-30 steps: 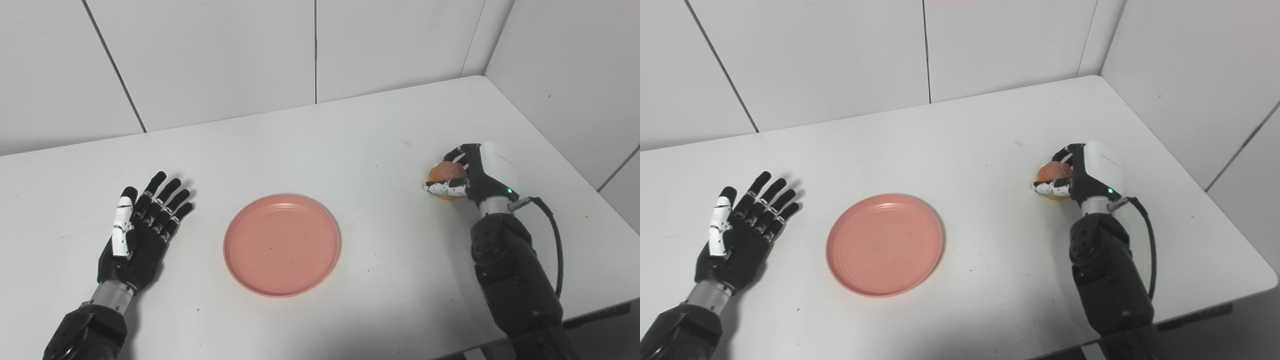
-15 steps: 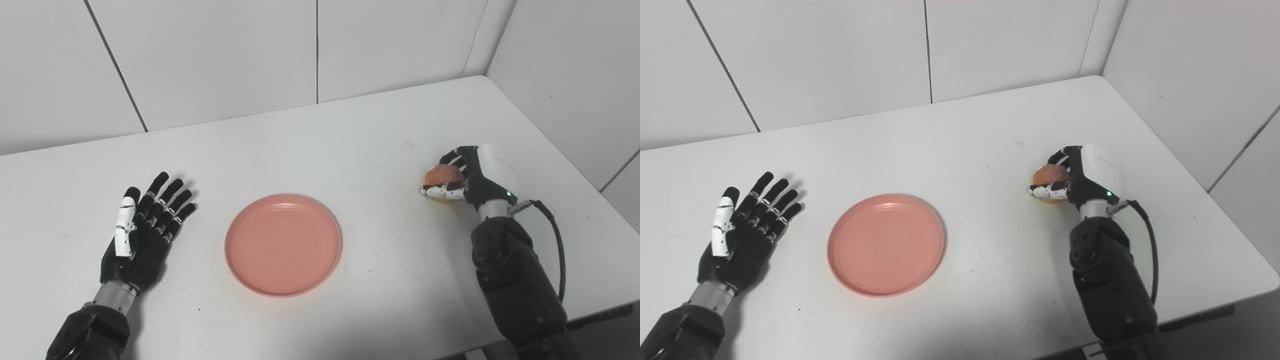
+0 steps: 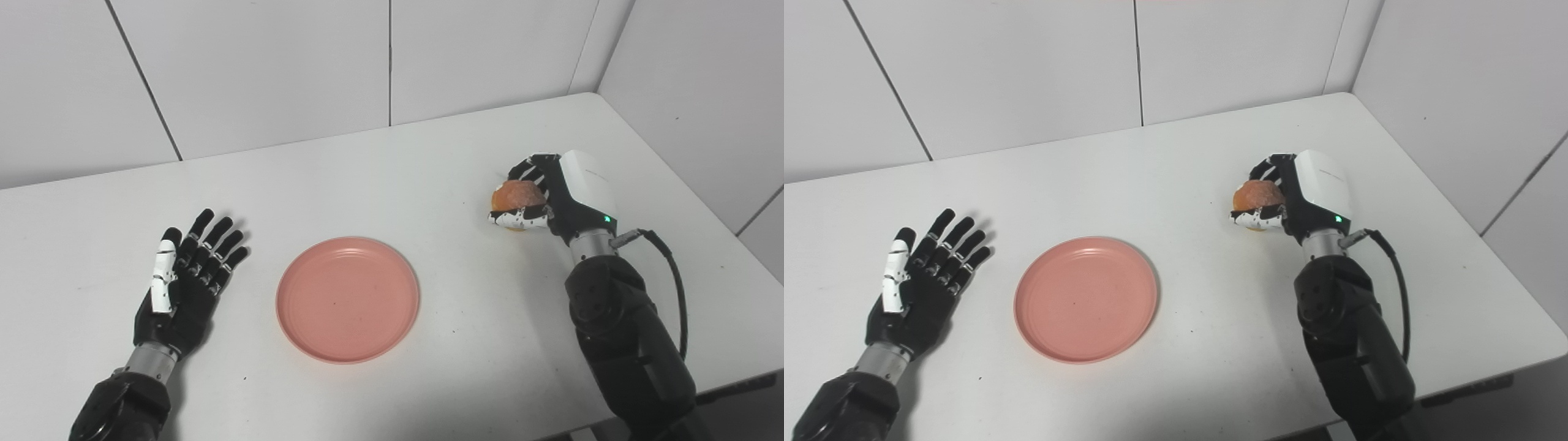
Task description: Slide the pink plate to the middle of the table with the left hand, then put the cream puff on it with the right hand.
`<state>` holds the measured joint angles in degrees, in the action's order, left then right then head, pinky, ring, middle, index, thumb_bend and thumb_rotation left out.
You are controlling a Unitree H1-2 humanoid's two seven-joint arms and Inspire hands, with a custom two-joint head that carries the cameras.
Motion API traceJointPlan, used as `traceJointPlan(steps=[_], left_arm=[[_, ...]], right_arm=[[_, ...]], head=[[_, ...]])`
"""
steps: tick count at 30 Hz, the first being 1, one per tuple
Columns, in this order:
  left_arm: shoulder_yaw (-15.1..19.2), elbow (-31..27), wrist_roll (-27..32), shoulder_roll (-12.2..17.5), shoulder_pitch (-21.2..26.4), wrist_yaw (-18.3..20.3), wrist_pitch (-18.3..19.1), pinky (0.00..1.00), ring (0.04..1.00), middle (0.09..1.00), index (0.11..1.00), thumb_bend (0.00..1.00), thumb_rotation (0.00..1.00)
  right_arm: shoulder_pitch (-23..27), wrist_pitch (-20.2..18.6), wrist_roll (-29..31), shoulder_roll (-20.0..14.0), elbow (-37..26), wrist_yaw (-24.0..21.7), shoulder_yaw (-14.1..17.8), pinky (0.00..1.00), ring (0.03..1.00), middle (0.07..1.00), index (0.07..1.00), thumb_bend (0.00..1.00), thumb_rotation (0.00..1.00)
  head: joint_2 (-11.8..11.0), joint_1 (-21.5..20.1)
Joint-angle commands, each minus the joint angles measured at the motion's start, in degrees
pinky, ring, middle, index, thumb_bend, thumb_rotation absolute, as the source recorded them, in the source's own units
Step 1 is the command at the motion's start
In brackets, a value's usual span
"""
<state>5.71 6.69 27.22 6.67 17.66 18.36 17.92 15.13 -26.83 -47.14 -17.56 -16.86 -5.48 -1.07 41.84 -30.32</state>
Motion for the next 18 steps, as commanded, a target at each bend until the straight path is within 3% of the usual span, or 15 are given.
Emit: traceJointPlan(steps=[1,8,18], left_arm=[[-1.0,0.5,-1.5,-1.1,-1.3,-1.0,-0.1,0.91,0.924,0.936,0.950,0.43,1.00],[-2.2,-1.6,-4.0,-3.9,-2.0,-4.1,-0.2,0.91,0.911,0.923,0.929,0.45,1.00],[-4.0,-6.9,-7.1,-7.6,-2.9,-9.8,3.2,0.90,0.896,0.905,0.911,0.42,1.00]], right_arm=[[2.8,0.1,-2.5,-0.7,-3.0,-1.0,-0.7,0.31,0.398,0.473,0.489,0.51,0.14],[5.0,0.9,-5.5,0.5,-6.1,-6.1,-5.0,0.27,0.359,0.445,0.487,0.51,0.13],[7.0,4.1,-3.6,3.1,-4.7,-8.0,-11.3,0.25,0.345,0.432,0.488,0.51,0.13]], head=[[0.3,1.4],[1.3,7.9],[3.1,15.9]])
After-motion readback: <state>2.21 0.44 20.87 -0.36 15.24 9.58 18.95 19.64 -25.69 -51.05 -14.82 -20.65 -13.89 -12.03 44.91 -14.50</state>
